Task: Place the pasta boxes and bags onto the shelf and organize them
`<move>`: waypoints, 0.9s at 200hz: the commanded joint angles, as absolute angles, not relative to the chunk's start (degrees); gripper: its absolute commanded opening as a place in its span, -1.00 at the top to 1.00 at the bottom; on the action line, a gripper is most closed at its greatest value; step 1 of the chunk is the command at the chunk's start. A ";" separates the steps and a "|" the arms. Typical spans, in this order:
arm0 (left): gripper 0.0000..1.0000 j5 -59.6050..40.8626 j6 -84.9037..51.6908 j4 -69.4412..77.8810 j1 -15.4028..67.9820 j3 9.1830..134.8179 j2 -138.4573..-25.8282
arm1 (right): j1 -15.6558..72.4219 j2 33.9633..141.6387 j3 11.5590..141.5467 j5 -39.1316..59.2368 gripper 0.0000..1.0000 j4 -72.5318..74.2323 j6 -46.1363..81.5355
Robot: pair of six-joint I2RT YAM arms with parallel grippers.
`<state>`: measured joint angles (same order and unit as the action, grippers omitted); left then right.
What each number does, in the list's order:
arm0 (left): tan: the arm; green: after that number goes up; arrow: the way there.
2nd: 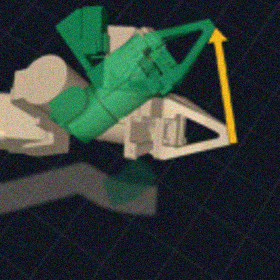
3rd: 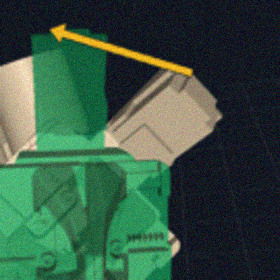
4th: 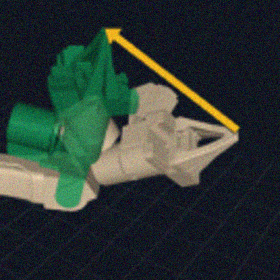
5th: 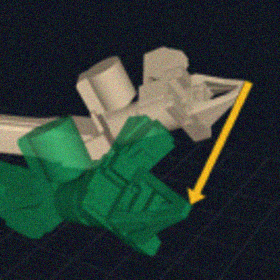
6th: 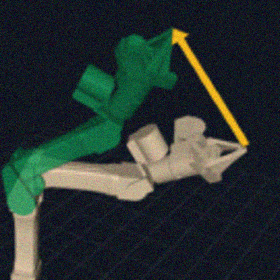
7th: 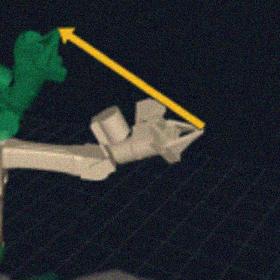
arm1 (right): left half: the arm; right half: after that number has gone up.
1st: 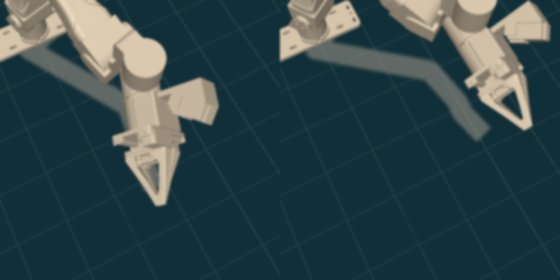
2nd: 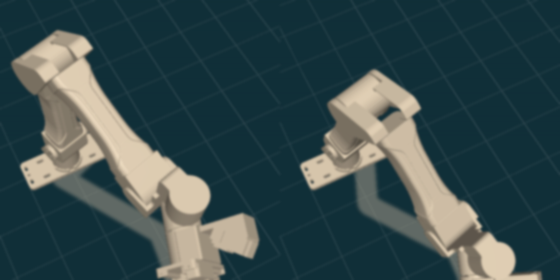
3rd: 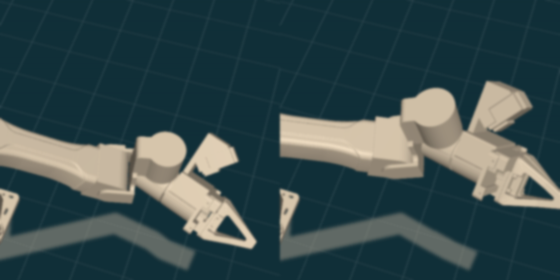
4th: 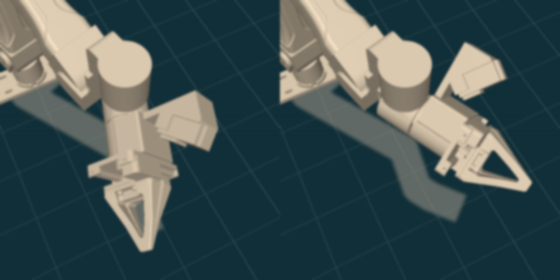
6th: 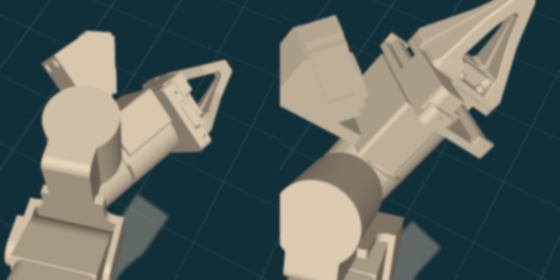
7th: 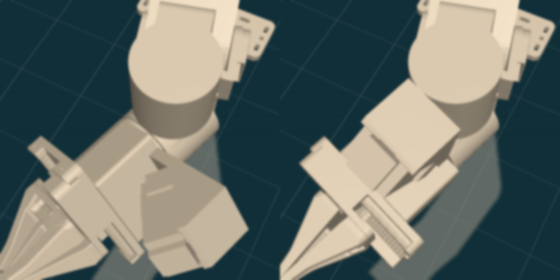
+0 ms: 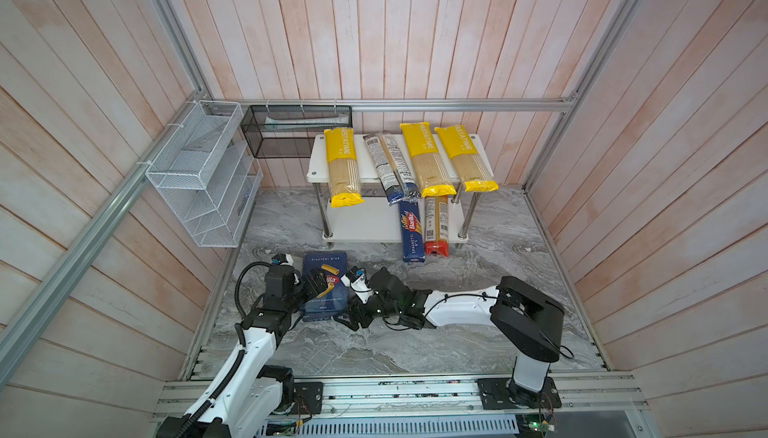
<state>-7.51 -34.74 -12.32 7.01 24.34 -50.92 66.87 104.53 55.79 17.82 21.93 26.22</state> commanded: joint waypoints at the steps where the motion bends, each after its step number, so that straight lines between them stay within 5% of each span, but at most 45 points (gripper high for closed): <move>1: -0.99 -14.36 -33.25 -13.87 8.56 26.06 -51.29 | 72.12 102.22 54.77 19.41 -0.53 21.81 26.90; 83: -0.99 -10.67 -24.75 -10.20 8.44 36.27 -69.86 | 69.98 79.08 39.49 4.43 -0.53 15.59 31.49; 120: -0.99 -21.05 -23.53 -3.16 8.86 38.55 -77.07 | 66.99 66.97 29.95 -0.82 -0.55 14.79 36.25; 180: -0.99 -21.99 -21.21 -2.21 18.36 43.64 -84.14 | 60.99 53.52 20.26 -3.91 -0.57 9.97 42.57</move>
<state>-19.33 -22.65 -4.34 15.33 41.15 -81.95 63.24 56.14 22.39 -1.23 13.58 38.72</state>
